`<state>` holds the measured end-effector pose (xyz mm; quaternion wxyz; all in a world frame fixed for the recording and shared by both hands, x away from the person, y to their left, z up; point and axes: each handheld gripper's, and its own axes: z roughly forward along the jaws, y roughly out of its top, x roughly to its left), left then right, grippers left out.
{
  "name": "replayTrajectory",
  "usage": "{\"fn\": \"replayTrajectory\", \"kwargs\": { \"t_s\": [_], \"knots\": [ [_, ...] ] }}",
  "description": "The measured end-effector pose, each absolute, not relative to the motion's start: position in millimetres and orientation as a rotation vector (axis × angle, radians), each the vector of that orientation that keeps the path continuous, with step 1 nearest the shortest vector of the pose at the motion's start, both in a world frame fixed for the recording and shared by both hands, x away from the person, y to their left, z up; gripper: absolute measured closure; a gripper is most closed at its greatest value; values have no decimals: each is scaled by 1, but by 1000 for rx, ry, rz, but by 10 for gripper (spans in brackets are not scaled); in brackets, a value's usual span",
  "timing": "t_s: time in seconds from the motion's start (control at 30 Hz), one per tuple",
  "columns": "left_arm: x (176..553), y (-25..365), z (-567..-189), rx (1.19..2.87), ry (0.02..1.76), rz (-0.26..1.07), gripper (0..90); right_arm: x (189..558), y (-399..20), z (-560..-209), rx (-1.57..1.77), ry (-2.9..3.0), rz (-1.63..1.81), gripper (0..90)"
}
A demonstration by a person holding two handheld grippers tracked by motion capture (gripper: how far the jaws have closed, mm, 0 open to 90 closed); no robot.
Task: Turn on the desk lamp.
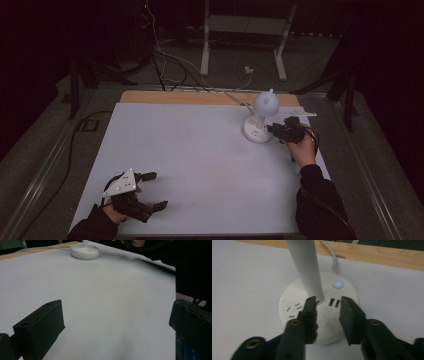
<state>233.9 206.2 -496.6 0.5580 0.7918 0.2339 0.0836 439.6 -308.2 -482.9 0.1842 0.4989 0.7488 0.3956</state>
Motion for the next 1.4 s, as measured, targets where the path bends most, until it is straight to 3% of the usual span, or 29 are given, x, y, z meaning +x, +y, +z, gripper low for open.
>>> {"fn": "replayTrajectory", "kwargs": {
  "t_s": [0.33,1.4],
  "knots": [
    [234,206,-497,1871,553,197,2,443,-301,-492,1440,2122,1057,899],
    [234,206,-497,1872,554,196,2,441,-296,-502,1406,2097,1066,900]
  ]
}}
